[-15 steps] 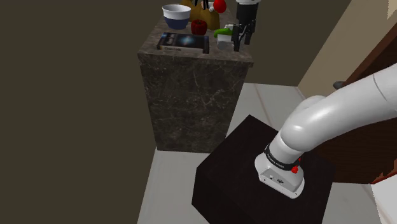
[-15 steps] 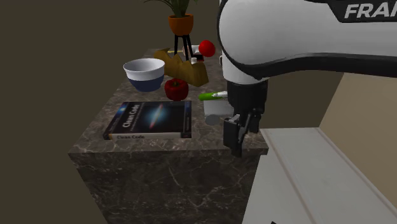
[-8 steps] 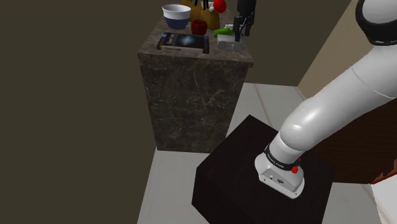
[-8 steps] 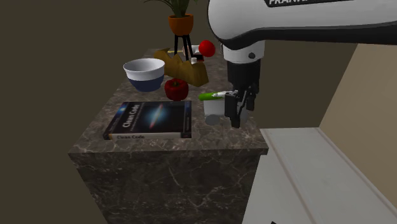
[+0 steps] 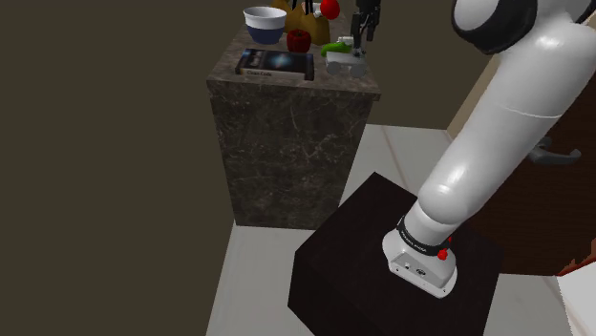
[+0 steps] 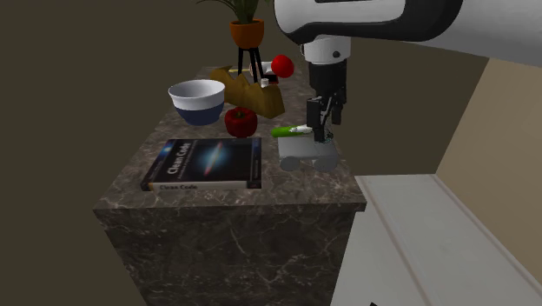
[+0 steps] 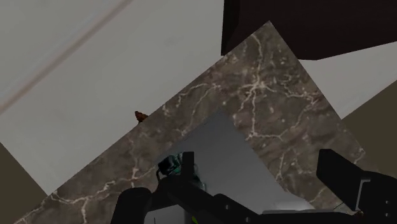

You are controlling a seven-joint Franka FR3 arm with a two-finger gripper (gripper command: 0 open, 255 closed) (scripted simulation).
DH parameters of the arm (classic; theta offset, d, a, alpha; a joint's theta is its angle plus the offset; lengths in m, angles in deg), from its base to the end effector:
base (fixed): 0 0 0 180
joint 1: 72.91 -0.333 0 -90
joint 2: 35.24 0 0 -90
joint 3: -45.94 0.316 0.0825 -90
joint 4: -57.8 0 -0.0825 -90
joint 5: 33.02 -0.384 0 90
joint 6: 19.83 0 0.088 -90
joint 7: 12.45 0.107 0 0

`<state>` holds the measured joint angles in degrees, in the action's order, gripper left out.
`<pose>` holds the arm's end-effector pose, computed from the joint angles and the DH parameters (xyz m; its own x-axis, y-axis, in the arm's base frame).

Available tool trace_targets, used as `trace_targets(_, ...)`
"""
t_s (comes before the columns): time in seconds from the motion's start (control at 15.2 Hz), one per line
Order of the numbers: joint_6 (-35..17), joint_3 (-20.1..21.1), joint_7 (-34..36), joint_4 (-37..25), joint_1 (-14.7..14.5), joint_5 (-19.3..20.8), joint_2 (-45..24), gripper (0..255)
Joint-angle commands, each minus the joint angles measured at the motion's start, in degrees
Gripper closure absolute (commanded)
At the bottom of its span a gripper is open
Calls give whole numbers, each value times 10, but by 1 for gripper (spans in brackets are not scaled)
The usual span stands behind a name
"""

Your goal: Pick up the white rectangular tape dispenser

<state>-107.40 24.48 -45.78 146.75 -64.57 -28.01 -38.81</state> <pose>0.4901 -0.2844 0.5976 0.9900 0.0576 -0.1287 0.0641 -0.9968 0.0469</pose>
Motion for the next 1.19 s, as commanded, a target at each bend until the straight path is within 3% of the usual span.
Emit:
trace_targets(0.0,9,-10,-28,-57,15,-16,-50,0)
trace_targets(0.2,40,-21,-67,-168,46,-46,-134,0)
trace_targets(0.66,-22,-18,-58,-90,39,-40,-116,0)
trace_targets(0.86,-27,-18,-57,-84,39,-39,-115,0)
trace_targets(0.92,-27,-18,-57,-83,38,-39,-114,255)
trace_targets(1.12,-28,-18,-57,-83,38,-39,-115,255)
